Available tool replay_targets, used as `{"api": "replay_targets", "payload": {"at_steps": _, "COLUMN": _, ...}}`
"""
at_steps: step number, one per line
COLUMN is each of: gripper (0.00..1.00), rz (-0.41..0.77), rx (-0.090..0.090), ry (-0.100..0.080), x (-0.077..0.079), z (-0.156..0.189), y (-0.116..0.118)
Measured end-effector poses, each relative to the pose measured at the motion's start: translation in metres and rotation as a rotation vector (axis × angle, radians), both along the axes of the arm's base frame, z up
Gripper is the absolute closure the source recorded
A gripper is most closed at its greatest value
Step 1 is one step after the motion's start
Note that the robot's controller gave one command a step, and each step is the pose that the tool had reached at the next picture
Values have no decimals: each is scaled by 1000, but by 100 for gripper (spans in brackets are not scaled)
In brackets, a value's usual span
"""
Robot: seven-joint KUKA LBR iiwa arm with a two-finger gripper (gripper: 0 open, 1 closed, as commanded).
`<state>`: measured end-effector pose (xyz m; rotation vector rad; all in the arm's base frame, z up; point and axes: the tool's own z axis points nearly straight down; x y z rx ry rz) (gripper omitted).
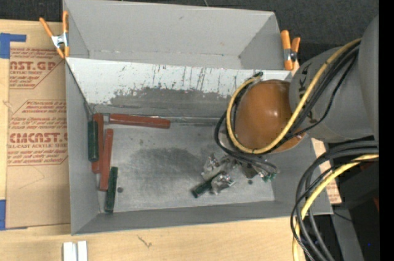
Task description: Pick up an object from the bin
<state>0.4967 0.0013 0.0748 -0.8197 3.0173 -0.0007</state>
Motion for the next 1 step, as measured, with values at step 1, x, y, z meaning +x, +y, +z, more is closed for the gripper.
{"api": "replay_targets", "payload": {"at_steps": 1, "gripper": 100, "rz": 68, "rx": -3, "ry": 17, "x": -1, "z": 199, "y": 4}}
